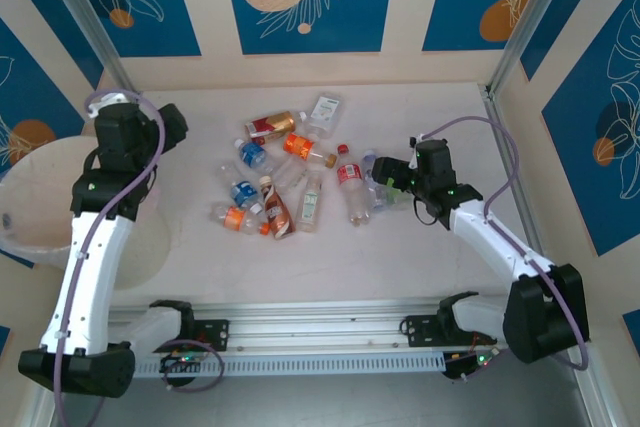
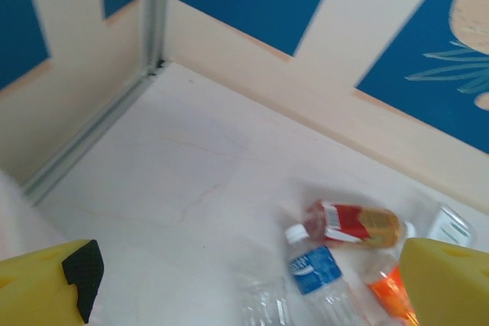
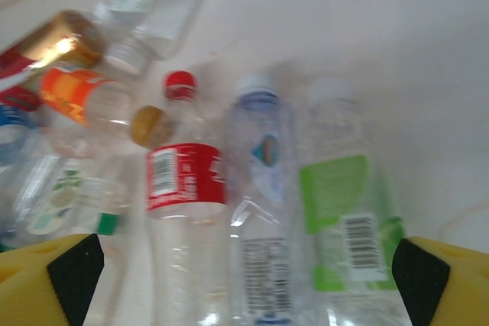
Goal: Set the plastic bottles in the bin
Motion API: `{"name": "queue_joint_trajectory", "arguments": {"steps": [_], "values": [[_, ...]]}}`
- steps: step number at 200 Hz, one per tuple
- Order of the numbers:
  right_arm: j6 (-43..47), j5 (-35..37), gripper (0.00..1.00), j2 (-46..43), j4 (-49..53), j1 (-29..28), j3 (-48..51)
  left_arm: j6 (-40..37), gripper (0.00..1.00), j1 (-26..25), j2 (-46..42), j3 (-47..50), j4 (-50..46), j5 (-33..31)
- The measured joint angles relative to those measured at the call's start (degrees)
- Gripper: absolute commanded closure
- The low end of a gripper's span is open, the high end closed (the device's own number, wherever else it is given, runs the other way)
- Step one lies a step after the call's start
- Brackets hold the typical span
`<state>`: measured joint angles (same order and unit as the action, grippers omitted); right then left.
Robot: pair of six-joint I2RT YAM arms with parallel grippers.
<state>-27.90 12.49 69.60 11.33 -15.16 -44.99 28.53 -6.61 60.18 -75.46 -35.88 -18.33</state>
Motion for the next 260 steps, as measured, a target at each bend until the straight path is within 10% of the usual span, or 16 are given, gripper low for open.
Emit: {"name": "queue_joint_trajectory", "arguments": {"steps": [99, 215, 260], "values": [[6.47, -3.89, 0.23, 19.54, 15.34, 5.01, -10.84, 0.00, 0.00, -2.71, 3.08, 10.40, 14.60, 40.44], [6.95, 2.19, 0.28, 31.04, 21.05, 2.93, -16.63, -2.99, 0.00, -2.71, 3.43, 11.69, 15.56, 47.43], [6.19, 5.49, 0.49, 28.68, 19.45, 2.47, -14.60, -2.95, 0.00, -3.41, 4.59, 11.69, 15.50, 45.24]]}}
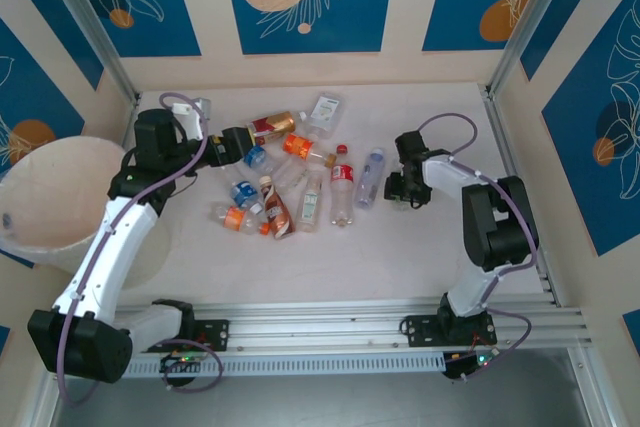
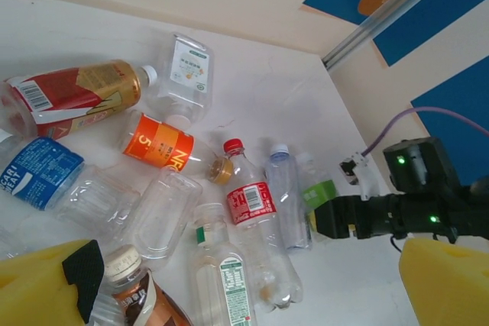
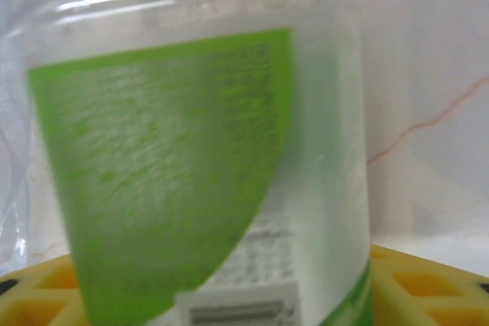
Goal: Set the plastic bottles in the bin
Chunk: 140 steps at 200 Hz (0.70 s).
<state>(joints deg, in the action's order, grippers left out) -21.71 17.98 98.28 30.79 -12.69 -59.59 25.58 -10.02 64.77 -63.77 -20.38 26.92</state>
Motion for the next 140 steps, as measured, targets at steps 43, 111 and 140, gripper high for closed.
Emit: {"name": "queue_joint_trajectory", "arguments": {"steps": [43, 111, 140], "values": [[-0.24, 1.16, 0.60, -9.46, -3.87, 0.44, 4.81, 0.00, 0.00, -2.03, 1.86, 0.00, 0.07, -2.14], [-0.98, -2.99, 0.65, -25.44, -13.33, -0.28, 12.15, 2.45, 0.00, -5.99, 8.44, -0.57, 1.99, 1.66], [-1.99, -11.89, 0.66, -31.65, -20.26, -0.63, 15.80, 4.57, 0.00, -8.24, 12.90, -0.79, 5.27, 4.79]]}}
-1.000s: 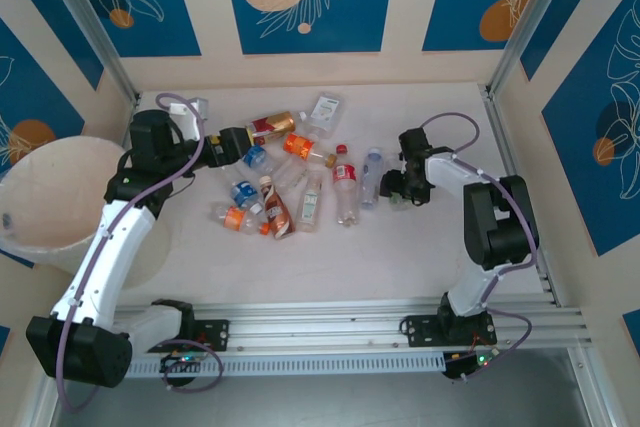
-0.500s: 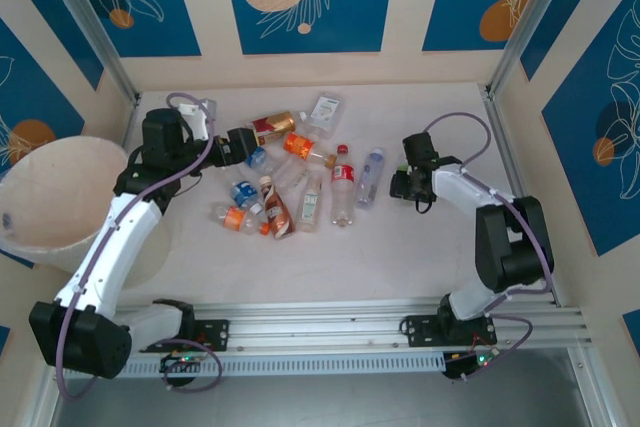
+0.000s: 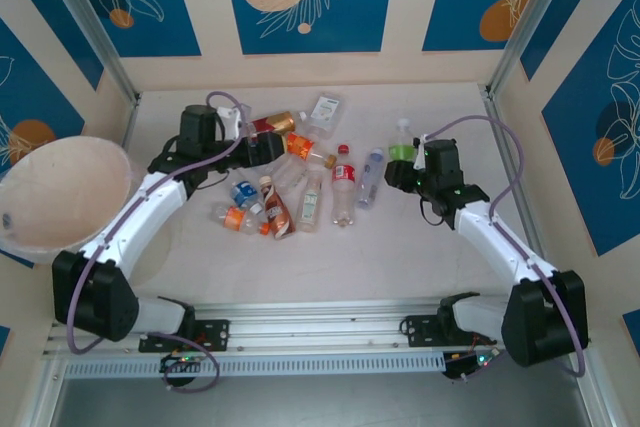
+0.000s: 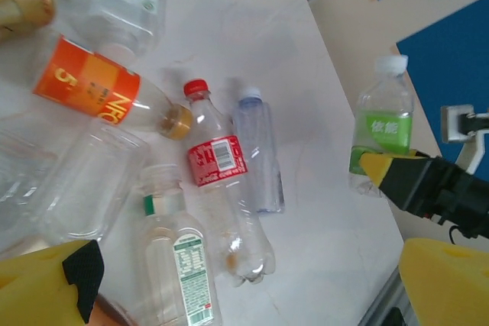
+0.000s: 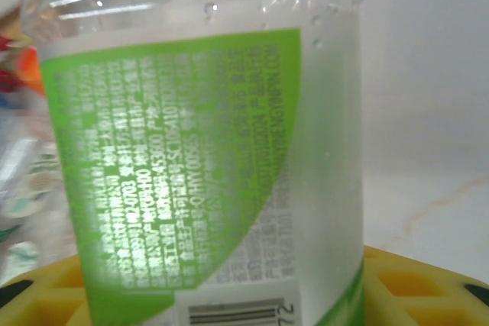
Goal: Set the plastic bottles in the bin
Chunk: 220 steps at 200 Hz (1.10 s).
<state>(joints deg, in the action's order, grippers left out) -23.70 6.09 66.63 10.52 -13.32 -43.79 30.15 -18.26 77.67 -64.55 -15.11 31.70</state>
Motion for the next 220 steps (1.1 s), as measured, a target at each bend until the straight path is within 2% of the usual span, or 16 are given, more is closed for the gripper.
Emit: {"name": "queue_joint_trajectory", "arguments": {"steps": [64, 104, 123, 173, 220], "values": [[-1.36, -17.05, 0.66, -0.63, -10.36, -4.72, 1.49, 3.91, 0.00, -6.21, 2.16, 0.00, 13.11, 4.98], [-1.38, -22.27, 0.65, 6.12, -12.50, -10.40, -2.99, 5.57, 0.02, -8.79, 6.71, -2.05, 15.74, 7.28], [-1.33, -24.39, 0.65, 9.60, -13.18, -12.81, -6.01, 5.44, 0.10, -9.53, 8.76, -5.31, 14.23, 5.16], [-0.68, -26.08, 0.64, 12.81, -13.18, -17.46, -10.45, 6.19, 0.41, -10.54, 11.47, -9.66, 13.55, -2.73], [0.07, -27.47, 0.62, 13.64, -12.39, -17.84, -10.60, 6.23, 0.58, -10.73, 11.56, -9.77, 13.42, -6.75]]}}
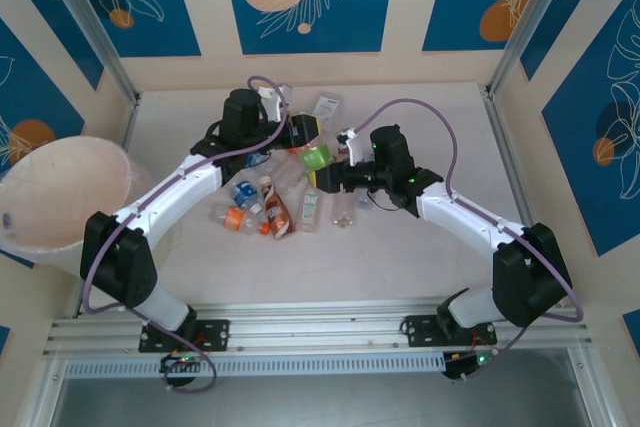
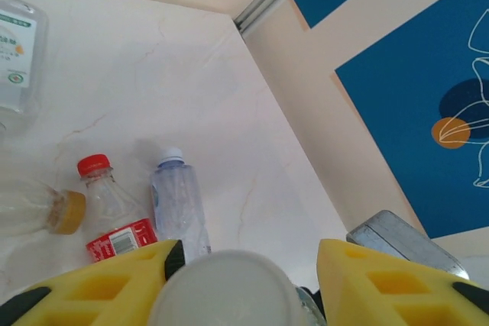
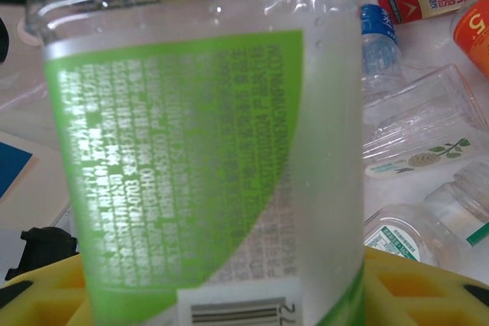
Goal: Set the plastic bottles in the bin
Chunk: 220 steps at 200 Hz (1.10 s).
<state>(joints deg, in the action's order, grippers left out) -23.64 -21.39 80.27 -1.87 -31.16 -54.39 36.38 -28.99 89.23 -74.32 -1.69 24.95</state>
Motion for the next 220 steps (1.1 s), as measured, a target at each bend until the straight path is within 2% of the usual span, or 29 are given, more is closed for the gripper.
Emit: {"name": "queue_joint_trajectory", "arguments": {"steps": [30, 44, 48, 56, 70, 88, 110, 170, 199, 220], "values": [[1.25, 0.15, 0.58, 0.22, -0.09, -0.09, 0.00, 2.43, 0.75, 0.02, 0.11, -0.20, 0.02, 0.00], [1.40, 0.24, 0.51, 0.22, -0.13, -0.07, 0.00, 2.91, 0.80, 0.04, 0.28, -0.39, 0.02, 0.09], [1.40, 0.22, 0.48, 0.22, -0.11, -0.07, 0.00, 2.99, 0.84, 0.04, 0.33, -0.39, 0.02, 0.20], [1.38, 0.26, 0.42, 0.22, -0.07, -0.07, 0.00, 3.17, 1.00, 0.09, 0.37, -0.39, 0.02, 0.35], [1.38, 0.13, 0.30, 0.22, -0.02, -0.07, 0.00, 3.13, 1.00, 0.11, 0.50, -0.39, 0.20, 0.94], [1.20, -0.31, 0.22, 0.17, -0.04, -0.13, 0.00, 2.29, 1.00, 0.02, 0.63, -0.42, 0.44, 2.19], [0.79, -0.28, 0.00, -0.63, -0.44, -0.07, 0.04, 1.57, 1.00, 0.02, 0.85, -0.42, 0.35, 2.40], [0.50, -0.02, 0.01, -3.39, -1.53, 1.42, 1.68, 0.52, 1.00, 0.02, 0.94, -0.39, 0.33, 1.64], [0.35, 2.62, 0.00, -6.14, -2.05, 1.97, 3.52, -0.46, 1.00, 0.04, -1.09, 1.22, -0.96, -2.01], [-0.31, 7.23, 0.00, -8.98, -2.86, 3.02, 5.44, -2.23, 1.00, 0.04, -4.26, 1.66, -4.48, -6.14]]}}
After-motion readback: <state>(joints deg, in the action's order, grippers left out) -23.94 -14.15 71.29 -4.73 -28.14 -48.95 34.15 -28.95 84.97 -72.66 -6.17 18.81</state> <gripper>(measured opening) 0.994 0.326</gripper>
